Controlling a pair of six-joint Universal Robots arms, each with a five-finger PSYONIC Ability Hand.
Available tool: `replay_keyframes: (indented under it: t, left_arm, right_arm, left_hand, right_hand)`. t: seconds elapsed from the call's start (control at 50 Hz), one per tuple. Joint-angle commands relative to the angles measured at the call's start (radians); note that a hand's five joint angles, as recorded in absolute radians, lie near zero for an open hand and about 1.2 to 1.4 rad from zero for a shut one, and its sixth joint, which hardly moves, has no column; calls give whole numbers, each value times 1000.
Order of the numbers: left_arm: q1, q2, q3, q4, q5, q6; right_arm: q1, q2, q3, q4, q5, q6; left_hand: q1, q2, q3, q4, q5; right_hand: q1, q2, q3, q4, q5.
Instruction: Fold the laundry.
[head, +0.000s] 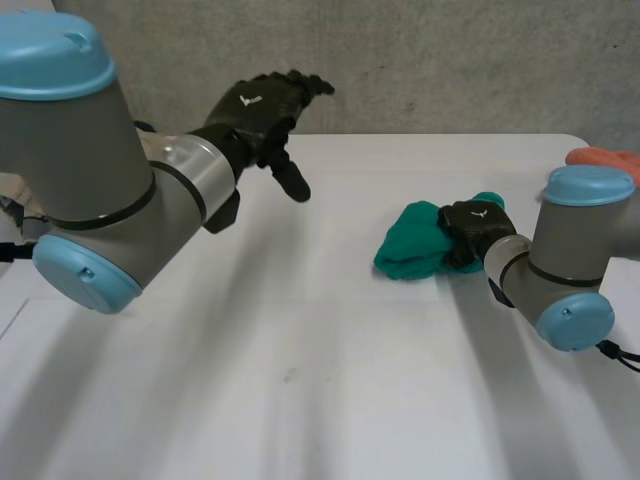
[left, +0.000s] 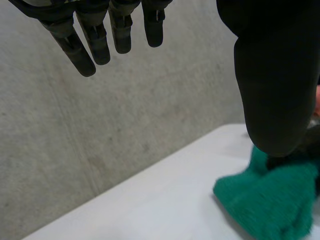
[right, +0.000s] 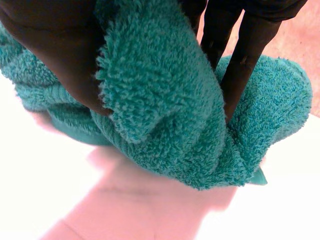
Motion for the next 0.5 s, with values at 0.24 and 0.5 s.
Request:
replay_keyframes:
  t: [0.24,0.5]
  left_arm:
    - [-3,43,34,58,-9,-40]
    - [-8,37,43,56,-7,-38]
  right_arm:
    - [-168,-11,-238,-345,-27,-61]
    - [-461,242,-556,-431,-154,217]
  left_hand:
    - [-13,-28,-30,-22,-48]
    - [-13,-28,-30,-22,-48]
  right_hand:
    - [358,251,245,206,288]
    - [358,251,245,206,288]
